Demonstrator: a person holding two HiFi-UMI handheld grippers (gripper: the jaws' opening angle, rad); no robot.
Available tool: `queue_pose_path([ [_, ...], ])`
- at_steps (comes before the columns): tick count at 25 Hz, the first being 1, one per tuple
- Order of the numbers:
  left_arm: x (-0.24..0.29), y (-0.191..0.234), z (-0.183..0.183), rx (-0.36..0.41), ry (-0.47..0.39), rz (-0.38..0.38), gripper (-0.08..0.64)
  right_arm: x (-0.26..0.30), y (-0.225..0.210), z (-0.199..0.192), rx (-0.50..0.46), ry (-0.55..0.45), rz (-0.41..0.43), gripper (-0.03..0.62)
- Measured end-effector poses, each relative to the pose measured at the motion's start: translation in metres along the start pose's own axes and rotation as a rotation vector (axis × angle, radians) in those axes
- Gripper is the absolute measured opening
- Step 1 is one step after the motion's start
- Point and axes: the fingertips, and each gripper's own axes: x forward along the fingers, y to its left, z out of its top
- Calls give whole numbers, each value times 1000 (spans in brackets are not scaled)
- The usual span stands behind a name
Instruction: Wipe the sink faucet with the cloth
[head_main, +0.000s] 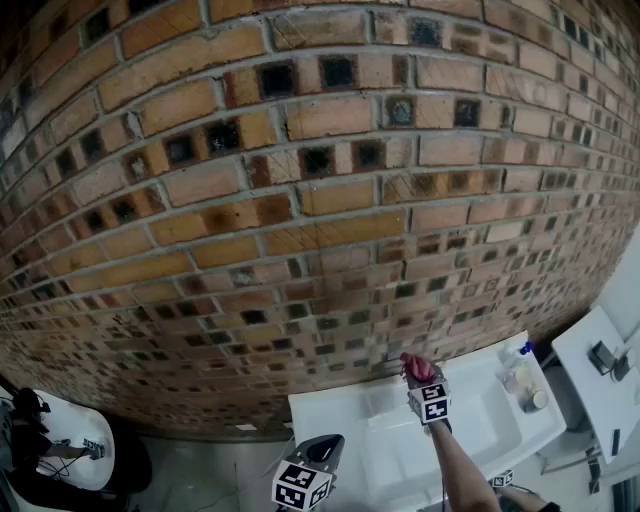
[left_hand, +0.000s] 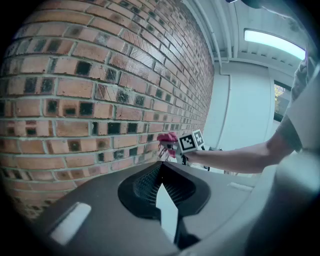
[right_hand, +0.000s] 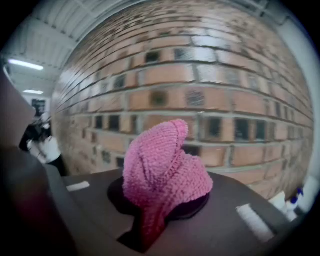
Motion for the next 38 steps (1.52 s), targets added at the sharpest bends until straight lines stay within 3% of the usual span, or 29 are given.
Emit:
queue_pose_path([
  [2,5,3,8,7,-2,-14,15,7,38,-33,-229,142,28,63],
  [3,7,4,11,10,-5,-21,15,7,50,-45,-281,189,40,63],
  [6,16,6,16,17,-7,-41,15,-2,50,-45,-247,173,27,56],
  [9,24,14,10,14,20,-52,15,-23,-16,-10,-243,35,-190,57],
  [11,29,21,3,11,43,-51,15,-31,-69,-12,-75,-8,-269,61],
  [12,31,24,-1,8,54,-52,15,-32,-93,-27,18,28,-297,60],
  [14,34,28,-4,1,67,-56,15,-26,-120,-83,121,226,-302,60],
  [16,36,30,-2,-2,64,-62,15,-18,-107,-135,98,392,-221,61],
  [18,40,29,1,-5,67,-70,15,-9,-74,-148,4,439,-147,61],
  [21,50,30,0,-3,87,-90,15,15,-40,-108,-55,385,-116,62],
  [24,54,28,0,3,93,-103,15,19,-42,-84,-16,367,-200,61],
  [28,52,30,-1,4,96,-100,15,-1,-40,-75,-203,258,-285,61],
  [31,57,38,-5,-5,104,-96,15,-3,-13,-70,-266,273,-241,58],
  [33,63,35,-4,-11,105,-112,15,-7,9,-74,-308,288,-145,52],
  [36,70,17,0,5,100,-168,15,-36,29,-40,-344,148,12,52],
  [38,74,9,3,27,97,-188,15,-46,9,-3,-341,58,-51,55],
])
